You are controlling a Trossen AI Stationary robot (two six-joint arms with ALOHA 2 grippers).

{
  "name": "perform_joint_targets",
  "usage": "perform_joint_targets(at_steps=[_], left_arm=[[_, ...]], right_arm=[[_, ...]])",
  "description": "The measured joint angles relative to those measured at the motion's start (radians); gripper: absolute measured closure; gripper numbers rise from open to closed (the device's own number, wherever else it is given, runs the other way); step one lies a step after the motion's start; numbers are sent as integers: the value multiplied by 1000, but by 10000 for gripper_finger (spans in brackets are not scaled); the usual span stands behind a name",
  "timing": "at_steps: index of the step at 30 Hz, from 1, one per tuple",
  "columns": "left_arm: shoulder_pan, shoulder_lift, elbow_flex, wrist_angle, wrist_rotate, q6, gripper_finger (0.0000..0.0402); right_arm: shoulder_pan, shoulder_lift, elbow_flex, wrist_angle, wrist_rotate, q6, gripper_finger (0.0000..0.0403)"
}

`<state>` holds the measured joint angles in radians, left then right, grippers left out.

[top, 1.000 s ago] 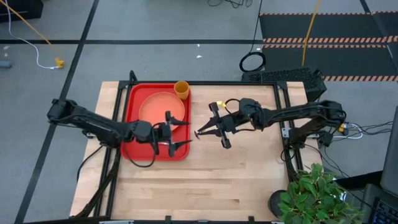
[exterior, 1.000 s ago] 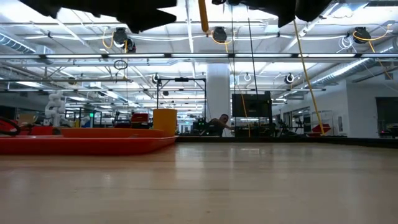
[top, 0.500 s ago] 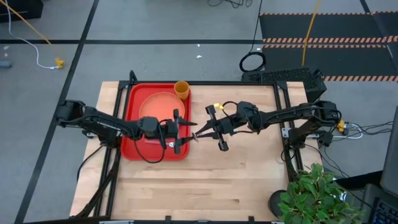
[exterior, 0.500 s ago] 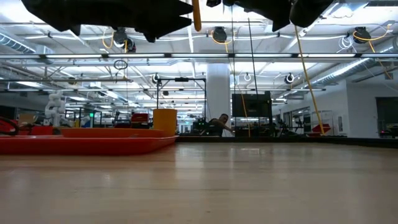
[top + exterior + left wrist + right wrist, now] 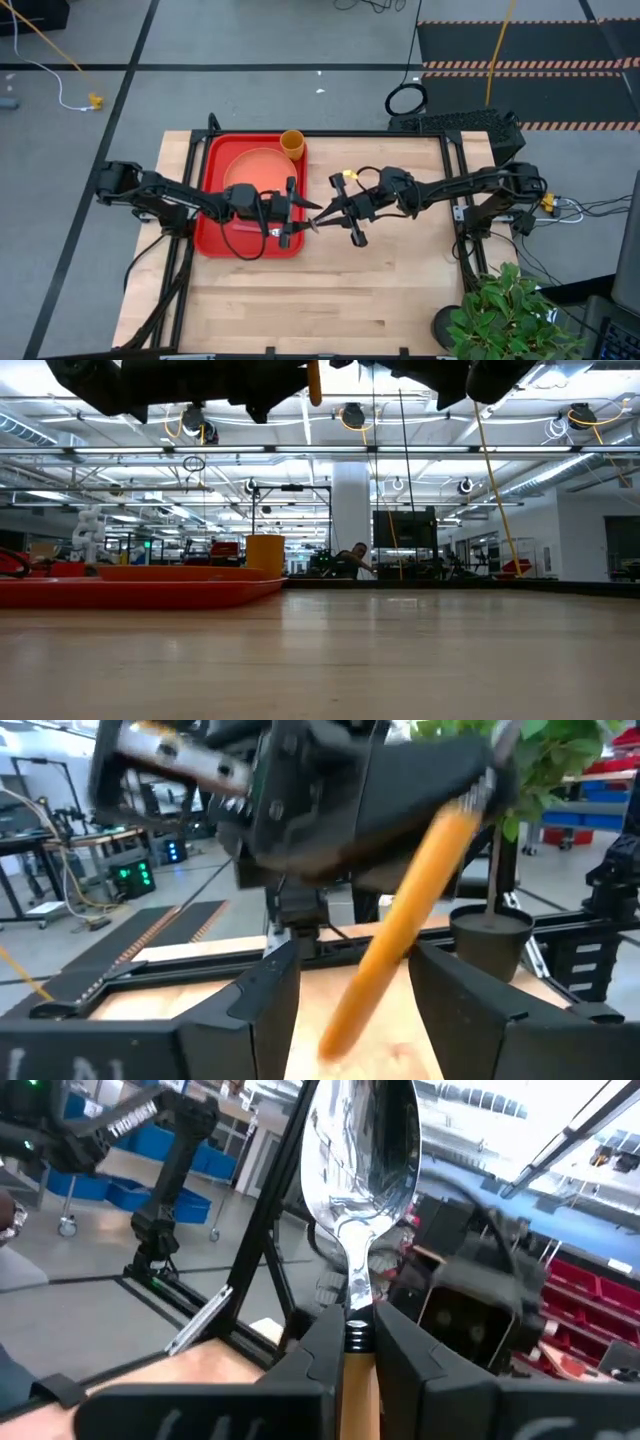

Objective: Pick and place plate/cup/fork/spoon on tray
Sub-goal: Put the yellow spoon on the red serving tray at the bottom of the pink fork

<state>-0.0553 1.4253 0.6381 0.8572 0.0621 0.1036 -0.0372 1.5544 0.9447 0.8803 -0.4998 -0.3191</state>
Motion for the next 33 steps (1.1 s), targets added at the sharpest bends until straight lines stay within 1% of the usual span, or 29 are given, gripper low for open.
perform_joint_targets(at_steps=[5, 8, 11, 15, 17, 20, 22, 23, 25, 26, 28, 29, 31, 33], left_arm=[[-2, 53, 36, -23, 24, 13, 238], [-1, 75, 53, -42, 36, 26, 267], [6, 74, 57, -58, 52, 35, 304], [17, 37, 57, -139, 85, 38, 356], [17, 13, 57, -181, 85, 48, 377], [18, -46, 57, -282, 60, 54, 378], [13, -99, 57, -371, 10, 52, 378], [4, -130, 57, -425, -35, 54, 378], [-15, -186, 57, -522, -146, 61, 378], [-23, -217, 57, -589, -213, 64, 378], [-41, -266, 56, -699, -353, 70, 378], [-49, -286, 56, -736, -405, 72, 378], [-72, -331, 55, -840, -501, 75, 378], [-90, -357, 57, -888, -599, 76, 378]], right_arm=[[0, 16, 1, 38, -1, 0, 380], [0, 22, 0, 29, 0, 4, 380], [0, 20, 0, 29, 1, 6, 380], [-1, 13, -1, 21, 11, 26, 381], [-3, 9, 0, 18, 16, 28, 381], [-9, 8, 0, 13, 30, 57, 379], [-10, 6, 0, 8, 64, 84, 370], [-10, 5, 0, 6, 73, 91, 364], [-8, 4, 0, 6, 81, 98, 347], [2, 3, 0, 6, 109, 97, 337], [19, 3, 1, -8, 203, 90, 316], [26, 3, 6, -35, 262, 86, 306], [40, 3, 42, -133, 387, 53, 285], [58, 3, 97, -279, 487, 8, 266]])
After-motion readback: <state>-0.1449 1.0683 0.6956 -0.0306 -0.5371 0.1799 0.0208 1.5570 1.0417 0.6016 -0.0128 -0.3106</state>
